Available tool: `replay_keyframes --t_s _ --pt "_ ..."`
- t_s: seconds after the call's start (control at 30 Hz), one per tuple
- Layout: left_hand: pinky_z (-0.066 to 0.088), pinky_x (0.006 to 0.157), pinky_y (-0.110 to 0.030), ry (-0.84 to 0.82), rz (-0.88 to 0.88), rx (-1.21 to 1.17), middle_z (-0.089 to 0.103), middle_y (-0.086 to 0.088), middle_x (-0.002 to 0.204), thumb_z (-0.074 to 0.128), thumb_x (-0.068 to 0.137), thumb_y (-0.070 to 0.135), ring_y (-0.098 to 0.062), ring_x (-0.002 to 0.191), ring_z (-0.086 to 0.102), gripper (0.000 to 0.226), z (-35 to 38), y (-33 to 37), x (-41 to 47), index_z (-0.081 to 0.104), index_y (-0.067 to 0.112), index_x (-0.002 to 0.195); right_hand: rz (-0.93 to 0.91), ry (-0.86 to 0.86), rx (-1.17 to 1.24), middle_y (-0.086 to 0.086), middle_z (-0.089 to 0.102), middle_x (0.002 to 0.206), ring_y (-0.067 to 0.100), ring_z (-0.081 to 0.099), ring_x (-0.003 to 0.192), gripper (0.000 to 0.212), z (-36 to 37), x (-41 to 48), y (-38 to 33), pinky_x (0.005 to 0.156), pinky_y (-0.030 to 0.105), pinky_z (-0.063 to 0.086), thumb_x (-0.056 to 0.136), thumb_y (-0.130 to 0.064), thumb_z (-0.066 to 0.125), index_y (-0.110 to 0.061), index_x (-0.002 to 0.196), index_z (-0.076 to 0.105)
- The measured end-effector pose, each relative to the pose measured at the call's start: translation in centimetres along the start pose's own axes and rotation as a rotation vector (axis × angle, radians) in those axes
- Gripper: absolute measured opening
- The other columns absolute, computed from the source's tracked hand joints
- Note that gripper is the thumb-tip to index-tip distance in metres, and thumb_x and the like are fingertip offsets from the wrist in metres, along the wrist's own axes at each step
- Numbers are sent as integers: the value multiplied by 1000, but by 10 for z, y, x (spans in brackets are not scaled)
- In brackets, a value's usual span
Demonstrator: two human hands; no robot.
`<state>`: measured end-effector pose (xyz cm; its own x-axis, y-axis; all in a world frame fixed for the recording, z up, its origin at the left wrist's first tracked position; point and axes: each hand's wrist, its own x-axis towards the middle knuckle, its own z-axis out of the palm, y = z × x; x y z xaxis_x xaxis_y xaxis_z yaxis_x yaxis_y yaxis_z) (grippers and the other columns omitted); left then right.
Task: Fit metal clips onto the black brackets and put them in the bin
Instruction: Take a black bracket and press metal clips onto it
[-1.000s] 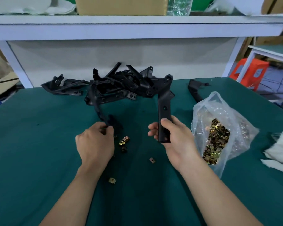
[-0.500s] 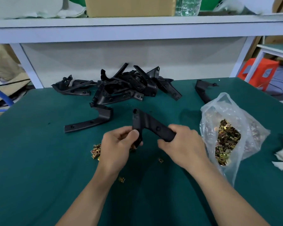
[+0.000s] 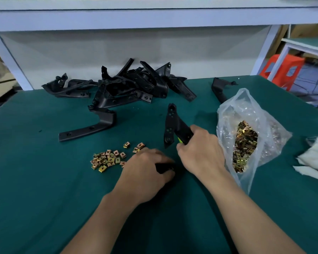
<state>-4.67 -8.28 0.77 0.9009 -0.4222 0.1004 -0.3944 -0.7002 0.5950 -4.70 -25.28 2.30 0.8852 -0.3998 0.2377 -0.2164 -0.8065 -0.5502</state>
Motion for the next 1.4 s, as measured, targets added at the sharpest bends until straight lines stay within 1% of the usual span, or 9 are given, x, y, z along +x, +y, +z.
replay_keyframes --t_s 0.13,0.27,0.4,0.57,0.73,0.9,1.0,1.2,1.4 --pt "42 95 -27 4 9 -25 65 23 102 76 88 36 -2 104 54 11 2 -1 3 80 39 98 -29 -25 18 -10 52 63 5 46 55 20 1 0 0 49 29 34 78 -30 66 -26 76 46" --pt "48 70 -26 131 -21 -19 67 19 78 67 96 35 -2 73 61 16 6 1 -1 73 38 82 -41 -29 23 -10 54 62 9 49 56 20 0 -1 1 51 30 39 77 -29 67 -25 76 47" --pt "50 51 -18 335 -182 -388 72 11 65 60 101 27 -8 52 68 26 -1 -2 1 69 31 77 -61 -48 33 -10 55 62 9 51 55 17 -2 0 1 46 26 37 78 -25 67 -26 80 50" --pt "55 55 -21 369 -254 -843 75 -9 69 78 88 9 -17 59 71 13 -12 -7 6 78 16 78 -96 -78 -11 -8 57 67 11 52 57 18 -3 -2 -1 47 26 36 79 -27 68 -28 81 51" --pt "56 62 -19 416 -261 -1025 78 -11 81 75 87 0 -18 73 76 14 -15 -14 8 77 12 94 -119 -77 -49 -7 55 70 6 45 54 19 -2 -4 -2 43 23 25 79 -30 70 -28 85 52" --pt "59 72 -21 380 -213 -1095 80 -11 94 64 92 -12 -22 89 78 36 -23 -16 8 82 18 87 -154 -64 -100 -9 52 66 4 40 52 21 1 -2 -1 42 23 21 75 -28 71 -27 79 50" --pt "59 74 -22 368 -217 -1104 80 -11 96 61 95 -10 -22 92 78 33 -27 -17 8 79 17 96 -173 -67 -126 -9 49 67 4 37 52 25 4 -1 1 44 22 20 73 -30 71 -29 76 47" --pt "59 68 -23 360 -221 -984 79 -10 87 54 103 6 -21 79 77 10 -29 -16 7 60 13 99 -203 -71 -149 -10 47 66 3 36 51 29 8 -1 1 45 21 19 71 -31 72 -32 74 43" --pt "55 61 -22 312 -198 -958 74 -12 75 74 88 1 -17 64 66 18 -27 -16 4 77 14 76 -226 -95 -135 -10 47 65 3 36 53 26 6 -2 1 47 22 20 71 -29 71 -32 76 46"
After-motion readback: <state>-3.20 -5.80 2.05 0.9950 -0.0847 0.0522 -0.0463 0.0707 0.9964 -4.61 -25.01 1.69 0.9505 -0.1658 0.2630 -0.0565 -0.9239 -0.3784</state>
